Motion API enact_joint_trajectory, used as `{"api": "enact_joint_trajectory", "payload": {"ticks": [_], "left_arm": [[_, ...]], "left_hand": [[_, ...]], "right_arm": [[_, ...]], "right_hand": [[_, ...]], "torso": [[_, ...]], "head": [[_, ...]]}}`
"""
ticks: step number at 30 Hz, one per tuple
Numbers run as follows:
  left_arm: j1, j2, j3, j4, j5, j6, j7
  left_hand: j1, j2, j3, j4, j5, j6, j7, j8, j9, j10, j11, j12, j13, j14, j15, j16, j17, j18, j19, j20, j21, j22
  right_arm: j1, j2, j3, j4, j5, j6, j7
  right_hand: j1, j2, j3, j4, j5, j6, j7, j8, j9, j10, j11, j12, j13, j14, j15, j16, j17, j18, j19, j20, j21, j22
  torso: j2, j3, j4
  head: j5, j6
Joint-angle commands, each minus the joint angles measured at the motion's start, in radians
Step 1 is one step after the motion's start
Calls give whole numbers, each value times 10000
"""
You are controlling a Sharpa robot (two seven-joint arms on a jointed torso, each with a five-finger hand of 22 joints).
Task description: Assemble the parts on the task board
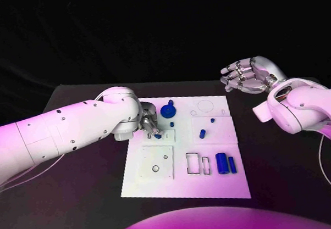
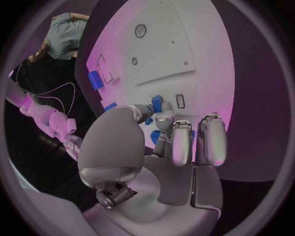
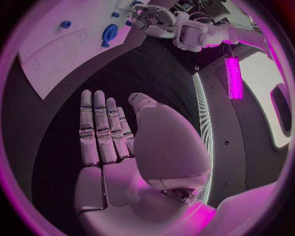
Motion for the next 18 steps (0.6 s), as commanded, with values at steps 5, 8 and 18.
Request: {"api": "enact_joint_trajectory", "payload": {"ticks": [5,8,18], "left_arm": [[-13,53,-12,-25,-117,38,-118],[-14,58,-13,-27,-123,-96,-99],[-17,-41,6,131,-57,-413,-47]], "left_hand": [[-59,-62,2161,-2049,68,166,-89,58,629,93,-2,22,-10,662,-78,44,1130,-177,49,-10,41,81],[-77,-71,2194,-2064,73,174,-94,65,643,111,-7,36,14,662,-82,43,1129,-178,56,-13,46,90],[-117,-91,2267,-2097,74,192,-104,78,674,154,-17,67,62,664,-91,46,1136,-188,85,-21,66,132]], "right_arm": [[-7,0,2,6,-120,-3,79],[-8,-3,2,7,-121,-11,85],[-22,-10,2,-4,-123,-32,102]], "right_hand": [[-12,-97,54,26,38,18,387,47,-14,39,-6,-5,-15,68,1,-47,-8,112,46,-17,11,-8],[-12,-97,54,26,38,18,387,47,-14,39,-6,-5,-15,68,1,-47,-8,112,46,-17,11,-8],[-14,-105,71,23,39,20,388,51,-17,36,-5,-9,-15,69,2,-55,-13,111,47,-17,10,-26]], "torso": [[7,-3,-5],[4,3,-4],[0,4,2]], "head": [[-16,-6],[-19,-5],[-23,-4]]}}
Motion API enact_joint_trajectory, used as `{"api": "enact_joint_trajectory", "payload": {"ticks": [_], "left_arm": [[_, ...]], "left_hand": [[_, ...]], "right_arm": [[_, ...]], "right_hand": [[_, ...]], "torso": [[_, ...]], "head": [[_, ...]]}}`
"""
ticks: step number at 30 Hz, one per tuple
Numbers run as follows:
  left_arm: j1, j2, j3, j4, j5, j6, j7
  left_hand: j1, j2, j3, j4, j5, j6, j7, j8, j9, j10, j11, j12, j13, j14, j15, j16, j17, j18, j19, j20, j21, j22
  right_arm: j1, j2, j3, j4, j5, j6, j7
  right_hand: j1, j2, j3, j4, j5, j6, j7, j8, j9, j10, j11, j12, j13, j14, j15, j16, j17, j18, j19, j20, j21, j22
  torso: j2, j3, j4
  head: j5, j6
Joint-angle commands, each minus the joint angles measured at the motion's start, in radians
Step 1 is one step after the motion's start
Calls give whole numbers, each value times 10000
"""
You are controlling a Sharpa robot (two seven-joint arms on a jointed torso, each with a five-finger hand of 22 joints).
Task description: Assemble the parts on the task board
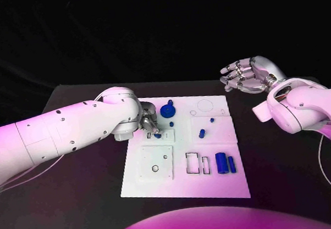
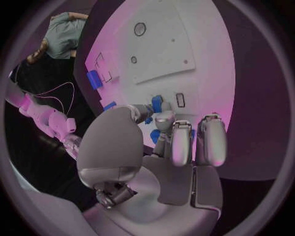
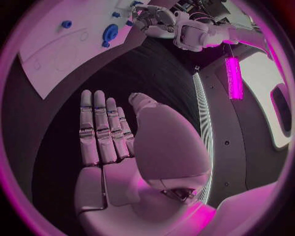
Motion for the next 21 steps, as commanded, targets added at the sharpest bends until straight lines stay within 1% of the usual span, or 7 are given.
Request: {"api": "enact_joint_trajectory", "payload": {"ticks": [1,5,8,13,18,21], "left_arm": [[-7,-30,18,76,27,-281,15],[-10,-98,35,136,174,-492,53],[-12,-153,45,193,246,-677,84],[-23,-203,52,264,218,-895,144],[-53,-216,54,291,129,-855,156],[-71,-206,53,272,113,-801,147]], "left_hand": [[38,68,2031,-1934,35,167,-110,28,465,84,-2,80,26,629,-59,45,1135,-188,52,13,68,137],[15,43,2077,-1965,39,182,-118,35,484,113,-11,98,53,630,-66,45,1137,-195,73,7,83,168],[-6,23,2119,-1991,45,198,-125,40,500,142,-19,119,86,631,-73,47,1140,-203,98,1,100,203],[-35,-17,2184,-2031,62,217,-134,43,521,169,-29,131,106,632,-83,47,1142,-208,119,-9,115,231],[-35,-17,2184,-2031,62,217,-134,43,521,169,-29,131,106,632,-83,47,1142,-208,119,-9,115,231],[-46,-29,2205,-2042,66,224,-137,44,527,181,-32,137,117,633,-86,48,1144,-211,129,-12,121,244]], "right_arm": [[-11,-3,2,-2,-122,-17,92],[-15,-7,2,-3,-123,-22,94],[-16,-12,2,-5,-131,-25,90],[-19,-17,2,-5,-139,-26,89],[-23,-26,2,-10,-154,-26,81],[-26,-24,2,-15,-158,-23,78]], "right_hand": [[-14,-106,42,-7,39,20,388,51,-8,37,-5,-9,-16,69,2,-55,-14,111,47,-17,10,-8],[-14,-106,42,-7,39,20,388,51,-8,37,-5,-9,-16,69,2,-55,-14,111,47,-17,10,-8],[-5,-112,63,-17,40,25,386,56,-10,36,-6,-11,-16,72,1,-61,-18,112,49,-17,11,-24],[8,-120,77,-30,41,27,384,58,-11,36,-7,-13,-16,73,-1,-65,-20,112,50,-18,12,-35],[30,-137,105,-53,34,30,383,63,-14,36,-10,-16,-17,78,-3,-73,-25,113,55,-20,14,-55],[30,-137,105,-53,34,30,383,63,-14,36,-10,-16,-17,78,-3,-73,-25,113,55,-20,14,-55]], "torso": [[-8,1,6],[-9,4,0],[-1,-4,0],[-6,0,6],[-10,-1,20],[-13,-1,14]], "head": [[-2,2],[4,5],[-7,17],[-6,25],[-2,26],[6,18]]}}
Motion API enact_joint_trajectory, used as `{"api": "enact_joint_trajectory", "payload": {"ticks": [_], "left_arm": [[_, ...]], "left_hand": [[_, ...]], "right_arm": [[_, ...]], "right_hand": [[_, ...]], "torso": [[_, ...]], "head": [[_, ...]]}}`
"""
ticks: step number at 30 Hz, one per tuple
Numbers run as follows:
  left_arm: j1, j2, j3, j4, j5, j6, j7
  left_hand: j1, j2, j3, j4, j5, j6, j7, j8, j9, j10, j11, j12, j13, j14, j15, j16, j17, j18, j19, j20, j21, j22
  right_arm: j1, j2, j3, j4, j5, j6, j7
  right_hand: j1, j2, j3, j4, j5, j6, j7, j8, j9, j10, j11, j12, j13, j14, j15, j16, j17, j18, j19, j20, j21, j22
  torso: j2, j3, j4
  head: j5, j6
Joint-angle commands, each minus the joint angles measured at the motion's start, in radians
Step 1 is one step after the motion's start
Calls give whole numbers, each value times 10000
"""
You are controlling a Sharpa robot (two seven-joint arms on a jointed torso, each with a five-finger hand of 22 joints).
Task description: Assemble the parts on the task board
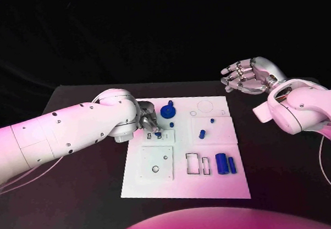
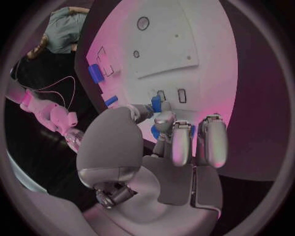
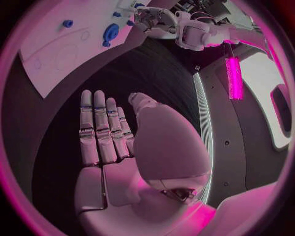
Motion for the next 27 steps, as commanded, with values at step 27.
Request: {"api": "enact_joint_trajectory", "payload": {"ticks": [27], "left_arm": [[-119,190,-9,-199,-166,347,-30]], "left_hand": [[-33,-22,2198,-2124,88,199,-109,42,543,95,0,47,26,633,-93,46,1141,-57,70,-18,53,266]], "right_arm": [[-30,11,3,-14,-150,25,76]], "right_hand": [[3,-108,83,-28,26,32,382,66,-18,37,-11,-18,-9,83,-5,-39,-17,113,58,-22,15,-31]], "torso": [[4,0,-16]], "head": [[19,-45]]}}
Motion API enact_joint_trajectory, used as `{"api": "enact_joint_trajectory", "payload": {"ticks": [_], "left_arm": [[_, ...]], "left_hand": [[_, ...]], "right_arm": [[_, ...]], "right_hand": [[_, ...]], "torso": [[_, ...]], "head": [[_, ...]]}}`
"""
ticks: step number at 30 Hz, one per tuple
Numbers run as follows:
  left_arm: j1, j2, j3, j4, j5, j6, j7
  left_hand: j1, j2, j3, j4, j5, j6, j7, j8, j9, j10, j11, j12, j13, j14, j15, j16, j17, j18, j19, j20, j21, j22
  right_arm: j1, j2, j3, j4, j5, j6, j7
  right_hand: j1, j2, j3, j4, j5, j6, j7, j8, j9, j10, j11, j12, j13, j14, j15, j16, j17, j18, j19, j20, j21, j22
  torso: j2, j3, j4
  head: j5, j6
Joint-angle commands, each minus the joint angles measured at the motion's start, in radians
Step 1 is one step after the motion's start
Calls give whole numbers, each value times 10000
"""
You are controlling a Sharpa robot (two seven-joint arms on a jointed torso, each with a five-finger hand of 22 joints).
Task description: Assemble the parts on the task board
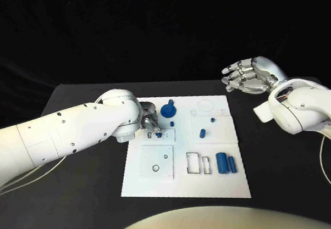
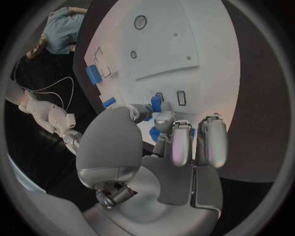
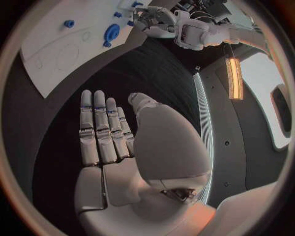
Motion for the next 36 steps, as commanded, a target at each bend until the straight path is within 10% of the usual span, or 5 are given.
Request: {"api": "enact_joint_trajectory", "payload": {"ticks": [1,36], "left_arm": [[-11,24,-1,7,-63,299,-13],[-25,147,-41,-137,50,618,-208]], "left_hand": [[56,66,2197,-2122,54,97,-73,70,541,97,-3,50,9,633,-94,46,1142,-59,71,-18,53,267],[-177,64,2309,-2096,126,180,-95,82,609,168,-17,53,17,635,-103,44,1143,-60,76,-32,55,272]], "right_arm": [[-8,7,-1,-1,-126,32,78],[-11,-7,-1,14,-110,38,89]], "right_hand": [[6,-119,63,6,17,34,383,70,-12,40,-10,-20,-11,87,-4,-46,-13,112,62,-22,16,-27],[-18,-126,79,15,9,36,387,74,-16,42,-5,-23,-11,91,-1,-54,-18,110,65,-21,17,-49]], "torso": [[-7,3,-4],[2,5,-9]], "head": [[-15,-9],[-17,-53]]}}
